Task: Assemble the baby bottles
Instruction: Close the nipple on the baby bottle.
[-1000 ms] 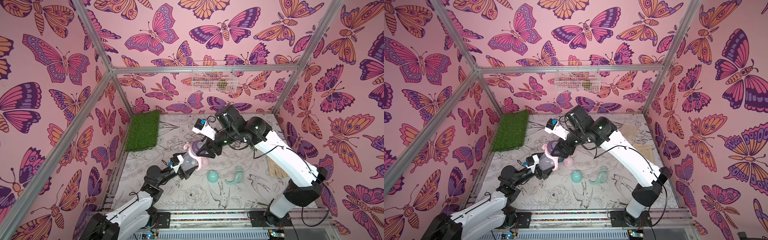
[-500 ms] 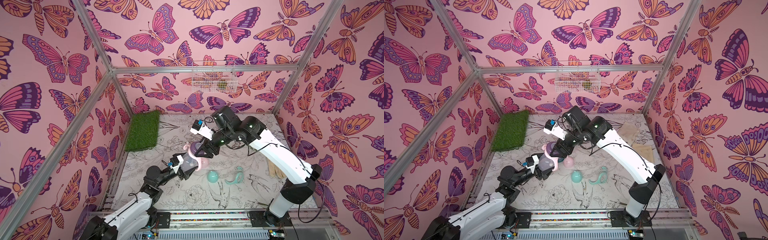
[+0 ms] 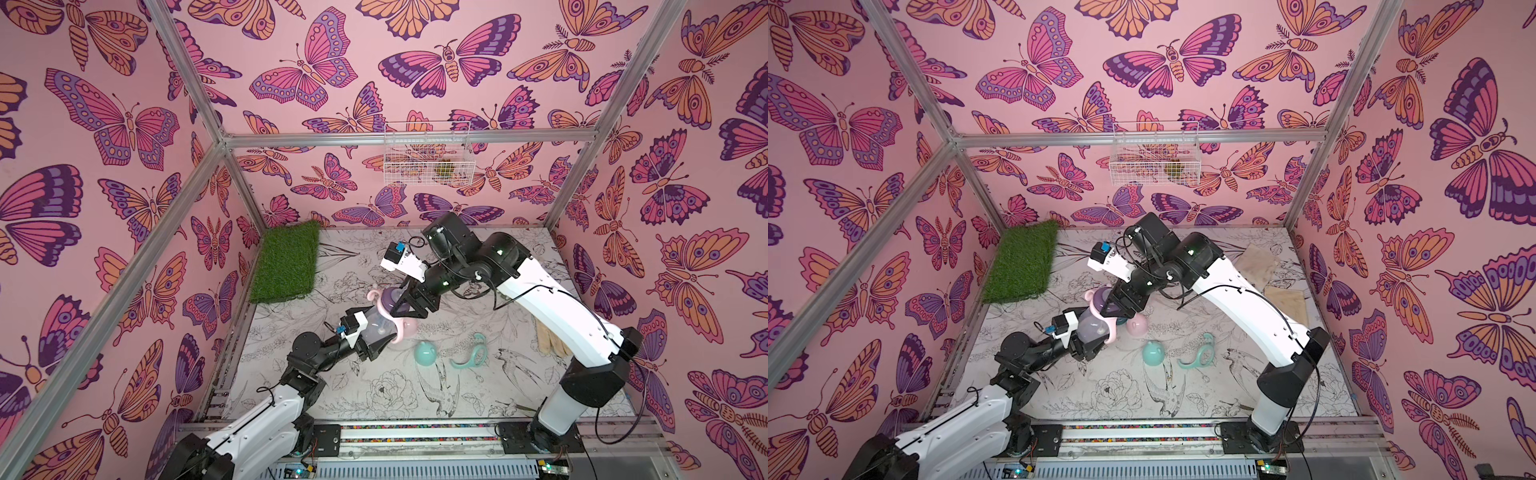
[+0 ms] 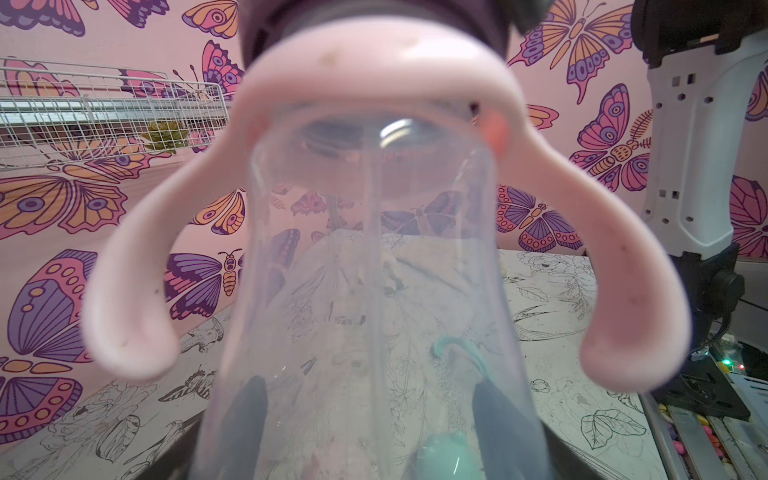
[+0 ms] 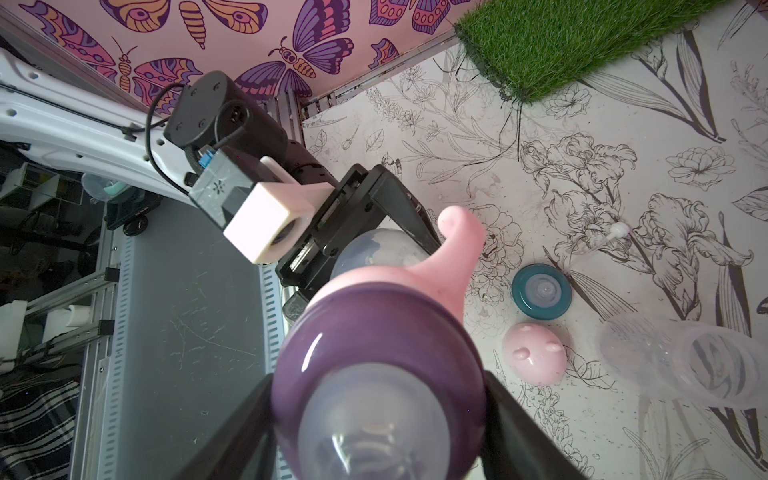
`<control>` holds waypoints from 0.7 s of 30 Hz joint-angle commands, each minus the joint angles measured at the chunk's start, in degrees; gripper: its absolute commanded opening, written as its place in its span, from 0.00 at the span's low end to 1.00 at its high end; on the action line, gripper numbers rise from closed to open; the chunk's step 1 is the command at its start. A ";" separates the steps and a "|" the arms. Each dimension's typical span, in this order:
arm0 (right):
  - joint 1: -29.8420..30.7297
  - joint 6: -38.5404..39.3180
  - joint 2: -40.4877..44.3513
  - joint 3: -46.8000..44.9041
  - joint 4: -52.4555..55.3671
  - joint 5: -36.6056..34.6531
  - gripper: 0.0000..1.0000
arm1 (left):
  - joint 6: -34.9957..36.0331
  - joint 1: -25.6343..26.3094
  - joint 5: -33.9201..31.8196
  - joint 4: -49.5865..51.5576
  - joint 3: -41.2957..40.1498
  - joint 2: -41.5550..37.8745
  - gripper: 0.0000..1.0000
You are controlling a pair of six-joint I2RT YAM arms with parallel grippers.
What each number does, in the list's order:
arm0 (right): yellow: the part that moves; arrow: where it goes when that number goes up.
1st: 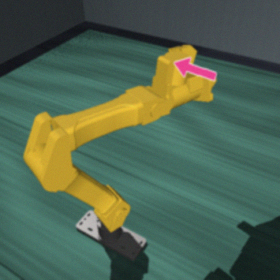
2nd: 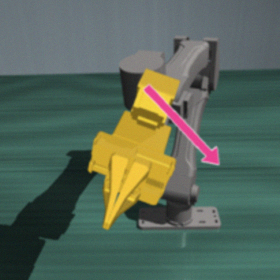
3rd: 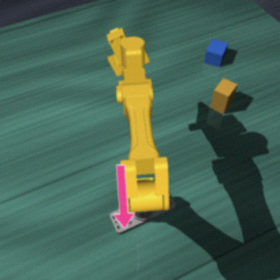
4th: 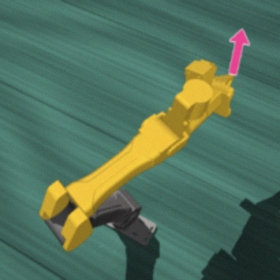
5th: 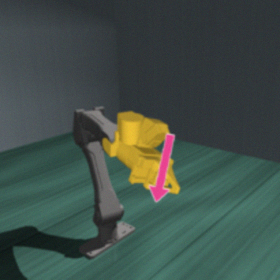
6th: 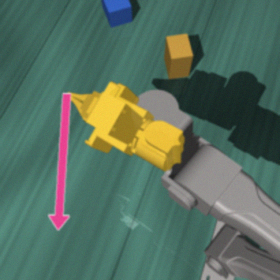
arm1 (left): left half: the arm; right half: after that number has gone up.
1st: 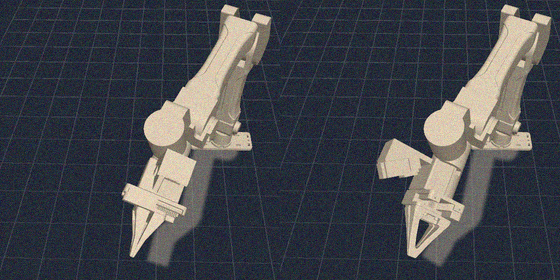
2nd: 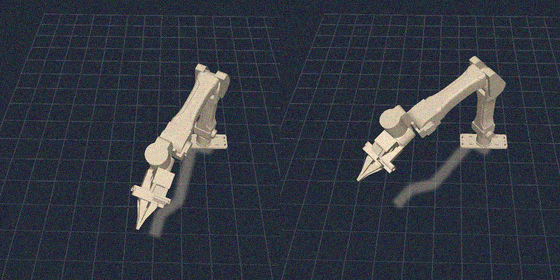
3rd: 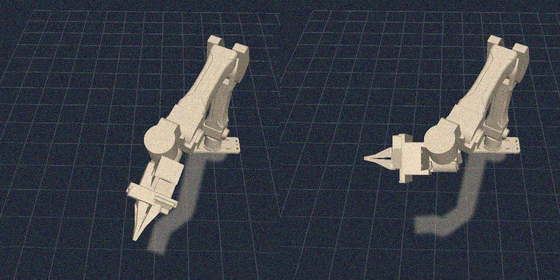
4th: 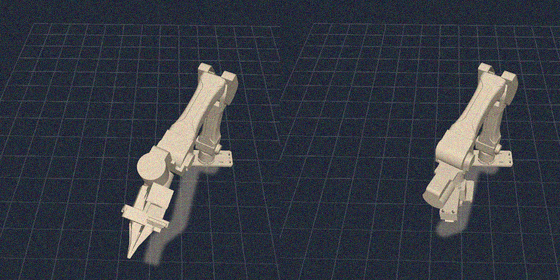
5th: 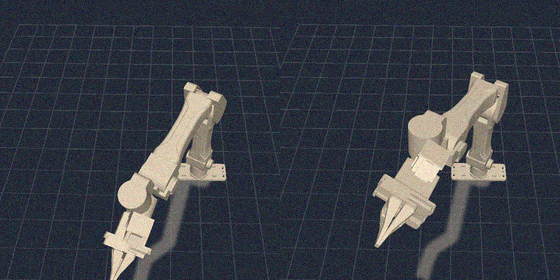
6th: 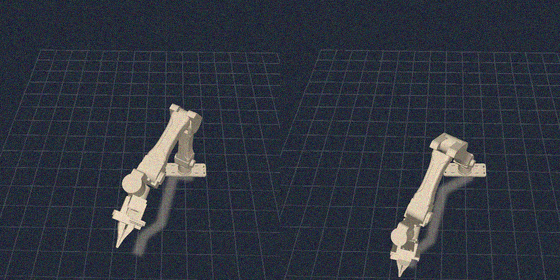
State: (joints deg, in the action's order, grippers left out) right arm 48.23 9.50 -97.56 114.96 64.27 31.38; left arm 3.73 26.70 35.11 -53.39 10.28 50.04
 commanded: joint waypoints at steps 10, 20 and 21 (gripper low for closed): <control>-0.81 2.08 -2.22 0.51 5.26 3.87 0.41 | 4.13 1.18 -1.19 3.23 1.68 -1.98 0.00; -0.83 -2.45 -1.49 -3.24 0.49 5.15 0.40 | 6.03 2.01 -6.31 3.95 1.76 -2.89 0.00; -0.85 -3.49 -1.26 -4.09 -0.67 5.19 0.40 | 6.52 2.13 -8.00 3.94 1.67 -3.16 0.00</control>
State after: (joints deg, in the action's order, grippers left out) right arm 46.92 8.88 -99.00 113.23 64.99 33.76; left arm 8.58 28.21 31.24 -47.05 10.37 48.23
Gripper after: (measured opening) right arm 0.698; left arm 0.786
